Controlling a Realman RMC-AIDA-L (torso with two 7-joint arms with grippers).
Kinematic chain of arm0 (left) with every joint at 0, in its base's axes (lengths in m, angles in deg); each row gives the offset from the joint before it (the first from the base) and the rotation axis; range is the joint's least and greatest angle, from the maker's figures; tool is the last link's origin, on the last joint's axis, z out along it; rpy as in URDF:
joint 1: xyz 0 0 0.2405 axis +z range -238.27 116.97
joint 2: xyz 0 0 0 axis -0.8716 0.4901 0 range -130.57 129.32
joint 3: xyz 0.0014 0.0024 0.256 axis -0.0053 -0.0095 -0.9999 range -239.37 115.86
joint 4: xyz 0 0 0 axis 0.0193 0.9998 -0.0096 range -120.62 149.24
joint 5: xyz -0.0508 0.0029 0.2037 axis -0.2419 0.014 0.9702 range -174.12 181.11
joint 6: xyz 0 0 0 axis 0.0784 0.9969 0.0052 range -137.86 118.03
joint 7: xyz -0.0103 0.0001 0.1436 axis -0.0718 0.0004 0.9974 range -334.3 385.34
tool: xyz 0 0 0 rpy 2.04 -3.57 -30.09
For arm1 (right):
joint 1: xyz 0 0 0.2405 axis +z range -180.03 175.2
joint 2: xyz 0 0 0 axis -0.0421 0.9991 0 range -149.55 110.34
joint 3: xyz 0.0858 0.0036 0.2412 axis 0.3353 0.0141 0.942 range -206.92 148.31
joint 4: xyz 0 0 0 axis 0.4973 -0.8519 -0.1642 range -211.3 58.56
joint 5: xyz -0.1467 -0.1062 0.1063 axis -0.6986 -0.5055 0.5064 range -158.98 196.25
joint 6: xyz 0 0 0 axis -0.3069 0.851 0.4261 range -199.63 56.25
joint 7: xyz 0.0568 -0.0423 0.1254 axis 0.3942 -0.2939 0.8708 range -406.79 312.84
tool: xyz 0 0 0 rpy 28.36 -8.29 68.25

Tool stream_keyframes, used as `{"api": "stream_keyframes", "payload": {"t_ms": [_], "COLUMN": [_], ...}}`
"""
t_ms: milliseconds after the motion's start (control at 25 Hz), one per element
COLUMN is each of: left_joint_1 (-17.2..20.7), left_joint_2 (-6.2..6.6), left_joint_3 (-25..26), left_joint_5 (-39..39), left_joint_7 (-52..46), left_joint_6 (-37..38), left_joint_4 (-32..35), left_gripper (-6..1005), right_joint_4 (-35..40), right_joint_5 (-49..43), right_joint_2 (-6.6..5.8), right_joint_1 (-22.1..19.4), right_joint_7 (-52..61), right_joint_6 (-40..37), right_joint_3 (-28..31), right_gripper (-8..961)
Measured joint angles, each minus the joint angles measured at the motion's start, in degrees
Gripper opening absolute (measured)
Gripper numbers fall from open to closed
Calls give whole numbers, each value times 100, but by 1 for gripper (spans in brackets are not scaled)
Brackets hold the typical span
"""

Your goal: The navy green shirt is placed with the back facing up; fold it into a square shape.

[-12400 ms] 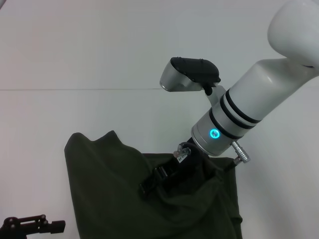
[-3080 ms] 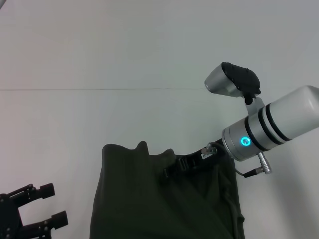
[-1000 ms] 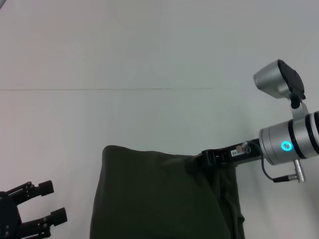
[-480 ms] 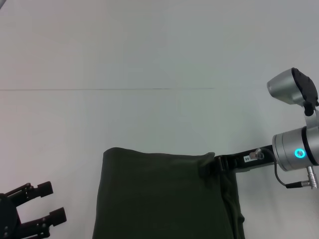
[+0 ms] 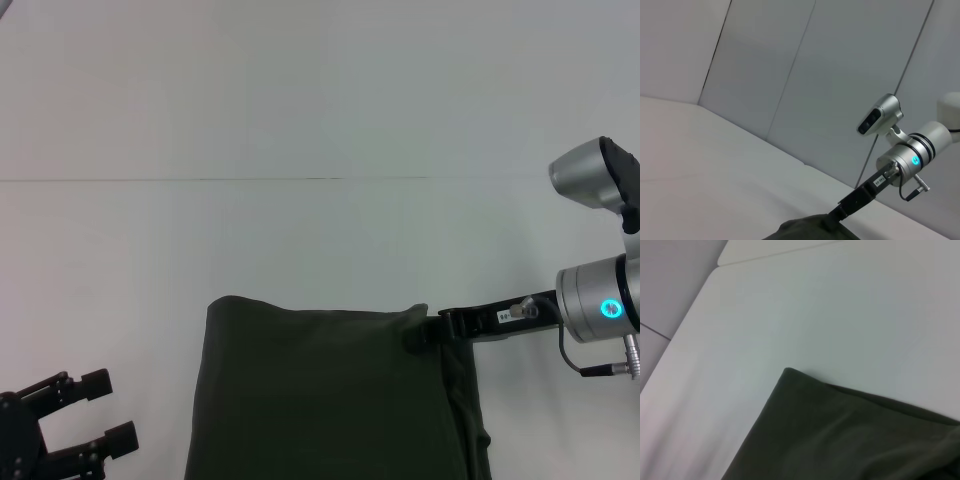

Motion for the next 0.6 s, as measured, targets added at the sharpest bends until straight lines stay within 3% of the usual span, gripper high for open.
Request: {"api": "stream_keyframes", "payload": {"t_ms": [80, 480, 600], "left_joint_1": [-12, -49, -69], "left_joint_2": [0, 0, 3], "left_joint_3": [-2, -2, 3], "left_joint_5": [1, 1, -22], "left_joint_7": [5, 12, 21], "left_joint_6": [-1, -38, -64], "left_joint_4": [0, 0, -25], "left_gripper": [849, 849, 849], "right_joint_4": [-27, -195, -222], "right_joint_5": [-11, -42, -37], "right_joint_2": [-11, -175, -206], "right_joint_1": [-6, -276, -293], "right_joint_7": [10, 34, 6], "right_joint_6": [-3, 2, 26], "right_joint_3": [73, 743, 935], "right_gripper": [65, 293, 419]}}
